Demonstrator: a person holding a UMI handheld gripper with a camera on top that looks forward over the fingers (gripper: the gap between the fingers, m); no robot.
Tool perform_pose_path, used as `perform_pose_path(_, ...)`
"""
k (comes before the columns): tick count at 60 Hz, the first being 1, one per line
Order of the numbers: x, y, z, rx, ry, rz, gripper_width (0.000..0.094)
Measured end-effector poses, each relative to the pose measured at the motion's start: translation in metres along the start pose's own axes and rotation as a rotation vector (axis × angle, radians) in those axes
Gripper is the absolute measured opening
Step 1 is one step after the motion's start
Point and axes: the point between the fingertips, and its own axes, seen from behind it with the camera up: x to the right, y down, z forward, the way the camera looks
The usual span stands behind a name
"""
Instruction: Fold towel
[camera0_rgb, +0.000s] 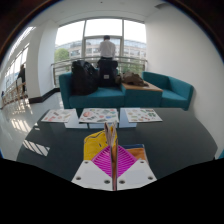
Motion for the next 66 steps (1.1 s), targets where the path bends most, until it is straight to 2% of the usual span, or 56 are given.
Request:
perform_pose_path(9,0.089,0.044,0.025,-0.08,0.104,0.042,0.0031)
perform_pose_path(11,0.1,0.051,0.03,-0.086,0.113,0.054,0.0059)
perform_pose_path(13,0.107,0.058,0.034,-0.09,0.107,0.064,0.0143)
perform_pose_path(15,0.112,0.067,0.038,-0.107,0.109,0.066,0.0342)
perform_pose_path(16,0.116,0.07,0.038,-0.112,0.114,0.066,0.0384)
perform_pose_path(17,0.12,0.07,0.038,-0.106,0.122,0.068,0.0514)
perform_pose_path(18,0.124,0.069,0.038,-0.095,0.129,0.069,0.0532)
perform_pose_path(20,0.13,0.065,0.035,-0.082,0.141,0.062,0.0643)
perform_pose_path(22,0.133,0.059,0.031,-0.069,0.144,0.046,0.0711)
perform_pose_path(25,0.131,0.046,0.025,-0.048,0.142,0.033,0.0769)
perform_pose_path(33,0.099,0.004,-0.016,0.038,0.067,0.041,0.0811)
perform_pose_path(40,0.056,-0.012,-0.059,0.065,-0.014,0.058,0.0817)
perform_pose_path(57,-0.029,0.0,-0.152,0.092,-0.108,0.018,0.0827)
perform_pose_path(66,-0.049,-0.002,-0.187,0.114,-0.143,0.014,0.0828)
